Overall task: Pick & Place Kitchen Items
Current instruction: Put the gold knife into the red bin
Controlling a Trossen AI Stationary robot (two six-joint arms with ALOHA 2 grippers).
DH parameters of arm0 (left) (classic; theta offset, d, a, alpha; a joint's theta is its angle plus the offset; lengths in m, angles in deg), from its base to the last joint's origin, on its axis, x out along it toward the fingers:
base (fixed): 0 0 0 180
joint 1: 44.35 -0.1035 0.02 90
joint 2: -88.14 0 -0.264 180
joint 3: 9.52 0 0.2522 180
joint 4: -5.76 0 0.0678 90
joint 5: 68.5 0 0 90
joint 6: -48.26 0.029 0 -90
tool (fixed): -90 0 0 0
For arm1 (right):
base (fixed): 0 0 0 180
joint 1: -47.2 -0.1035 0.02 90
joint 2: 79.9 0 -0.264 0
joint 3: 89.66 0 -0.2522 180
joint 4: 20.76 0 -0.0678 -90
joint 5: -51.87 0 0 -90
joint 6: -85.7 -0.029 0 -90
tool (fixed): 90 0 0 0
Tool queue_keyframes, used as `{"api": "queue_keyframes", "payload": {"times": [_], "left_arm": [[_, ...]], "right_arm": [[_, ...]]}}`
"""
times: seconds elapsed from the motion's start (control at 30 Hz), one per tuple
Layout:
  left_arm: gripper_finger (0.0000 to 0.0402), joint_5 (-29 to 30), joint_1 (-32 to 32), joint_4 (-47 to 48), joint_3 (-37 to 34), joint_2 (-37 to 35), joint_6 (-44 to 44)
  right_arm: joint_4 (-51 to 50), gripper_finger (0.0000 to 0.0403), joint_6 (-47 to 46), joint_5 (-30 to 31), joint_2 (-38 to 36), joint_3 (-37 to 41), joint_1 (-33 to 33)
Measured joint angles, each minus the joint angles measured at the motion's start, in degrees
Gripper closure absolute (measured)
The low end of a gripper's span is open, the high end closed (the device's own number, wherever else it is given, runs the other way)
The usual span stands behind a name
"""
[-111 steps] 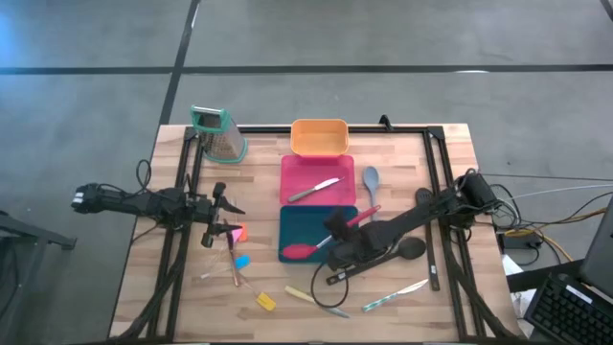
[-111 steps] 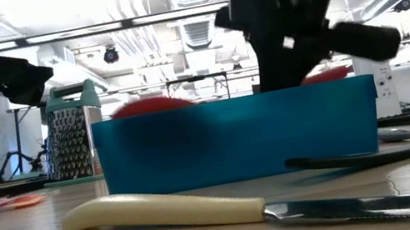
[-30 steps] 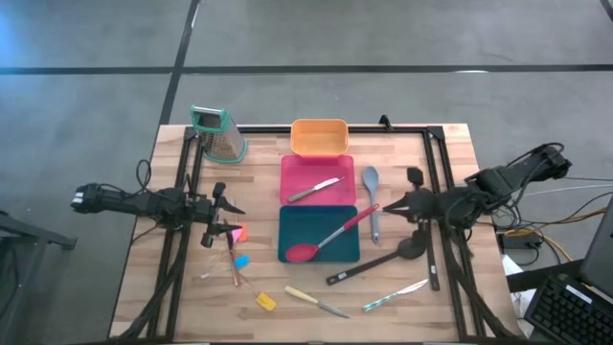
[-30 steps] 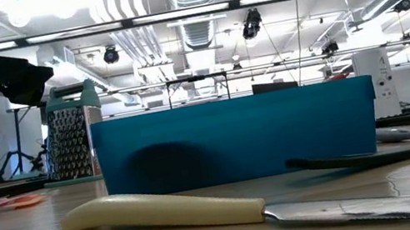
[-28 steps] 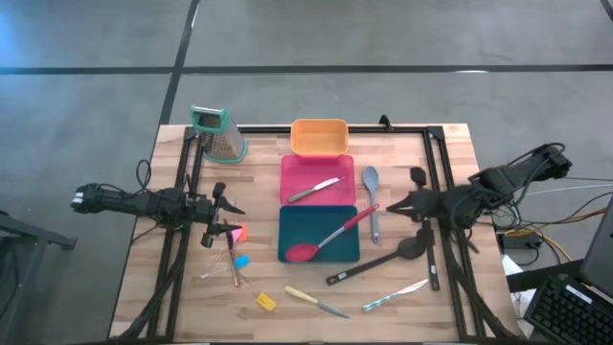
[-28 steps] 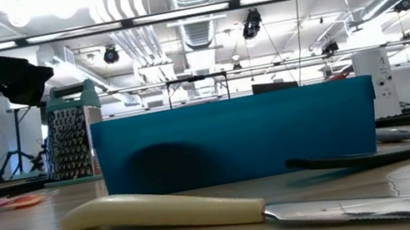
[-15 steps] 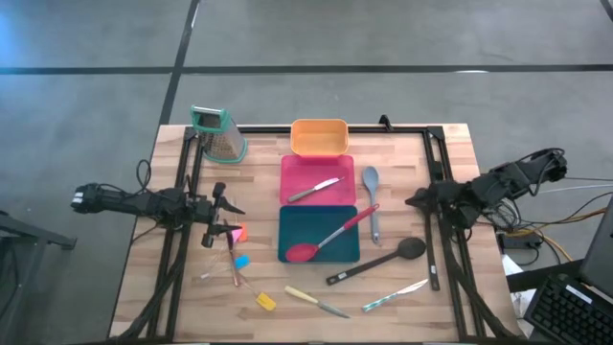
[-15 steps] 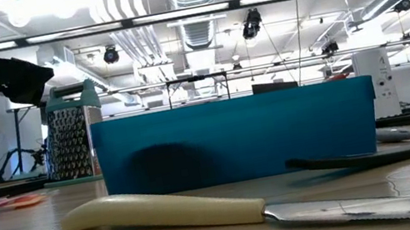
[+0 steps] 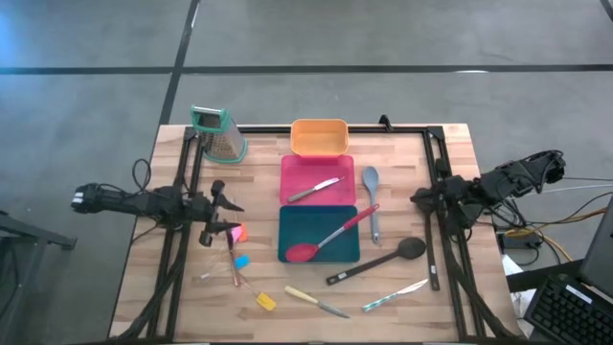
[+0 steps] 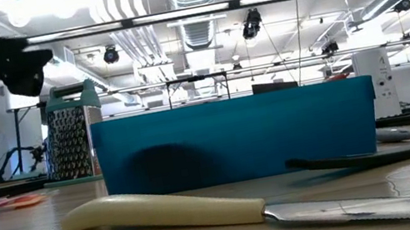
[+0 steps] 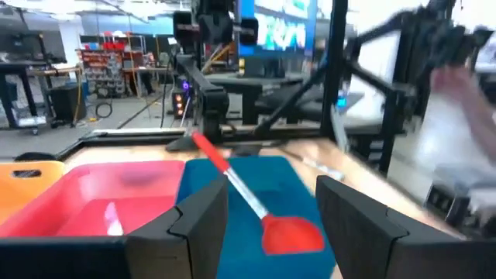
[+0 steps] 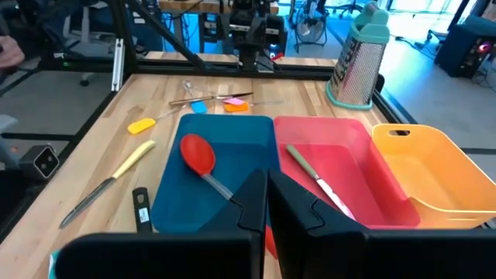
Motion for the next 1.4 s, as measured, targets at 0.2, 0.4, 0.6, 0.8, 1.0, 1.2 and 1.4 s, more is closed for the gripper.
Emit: {"api": "queue_keyframes", "payload": {"times": [0.2, 0.4, 0.6, 0.8, 1.0, 1.2, 1.4], "left_arm": [[0.0200, 6.46, -0.10, -6.68, 0.13, -0.05, -1.61], [0.0200, 0.68, -0.04, -6.97, 0.11, 0.11, -7.34], [0.0200, -6.14, 0.11, -7.78, 0.90, 0.50, -6.55], [0.0201, -6.92, 0.21, -4.95, 1.24, 1.60, -4.52], [0.0211, -4.04, 2.37, 3.72, 4.50, 6.68, -2.44], [0.0219, -2.22, 8.94, 6.39, 11.49, 15.59, -2.98], [0.0229, 10.68, 20.32, 17.77, 22.97, 27.62, -1.83]], "right_arm": [[0.00, 0.0394, -0.03, 0.00, 0.23, 0.00, 0.00], [0.00, 0.0394, -0.17, 0.00, 0.23, 0.00, 0.00], [0.00, 0.0394, -0.17, 0.00, 0.25, 0.00, 0.00], [0.00, 0.0394, -0.15, 0.00, 0.25, 0.00, 0.00], [0.00, 0.0394, -0.16, 0.00, 0.25, 0.00, 0.00], [0.00, 0.0394, -0.16, 0.00, 0.25, 0.00, 0.00], [0.00, 0.0394, -0.15, 0.00, 0.27, 0.00, 0.00]]}}
